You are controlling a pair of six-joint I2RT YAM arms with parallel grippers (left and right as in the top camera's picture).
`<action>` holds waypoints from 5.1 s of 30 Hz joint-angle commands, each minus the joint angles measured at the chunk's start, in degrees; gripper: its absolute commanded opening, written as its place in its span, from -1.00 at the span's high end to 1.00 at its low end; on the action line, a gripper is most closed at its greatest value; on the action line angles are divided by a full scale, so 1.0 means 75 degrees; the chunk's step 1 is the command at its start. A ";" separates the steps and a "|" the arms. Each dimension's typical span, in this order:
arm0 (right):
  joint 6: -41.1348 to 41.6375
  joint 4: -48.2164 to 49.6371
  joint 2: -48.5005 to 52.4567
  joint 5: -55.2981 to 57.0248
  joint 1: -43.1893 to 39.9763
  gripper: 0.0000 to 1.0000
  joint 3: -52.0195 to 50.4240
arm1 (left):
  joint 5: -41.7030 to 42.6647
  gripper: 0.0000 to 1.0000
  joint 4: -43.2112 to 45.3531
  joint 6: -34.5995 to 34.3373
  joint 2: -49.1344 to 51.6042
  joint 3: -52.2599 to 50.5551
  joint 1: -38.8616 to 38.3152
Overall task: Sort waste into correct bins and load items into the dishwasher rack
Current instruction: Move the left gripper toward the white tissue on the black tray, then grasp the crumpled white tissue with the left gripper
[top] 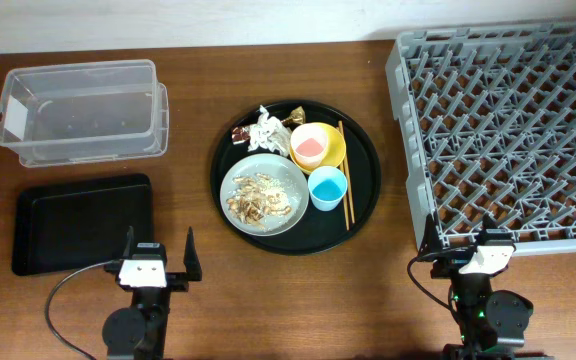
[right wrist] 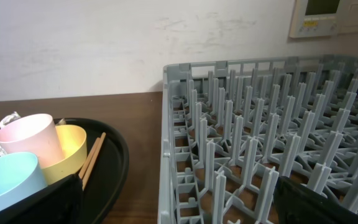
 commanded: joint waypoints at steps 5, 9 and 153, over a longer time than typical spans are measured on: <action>0.0052 -0.0017 -0.0055 0.0035 -0.0055 -0.97 -0.0061 | -0.0073 -0.99 0.0003 0.0125 -0.0073 -0.0076 0.0041; 0.0050 -0.0017 -0.0055 0.0035 -0.0055 -0.97 -0.0061 | -0.0073 -0.99 0.0003 0.0125 -0.0073 -0.0076 0.0041; 0.0052 -0.0017 -0.0055 0.0035 -0.0055 -0.97 -0.0061 | -0.1929 -0.32 0.0000 -0.2183 1.5792 1.0716 -0.2754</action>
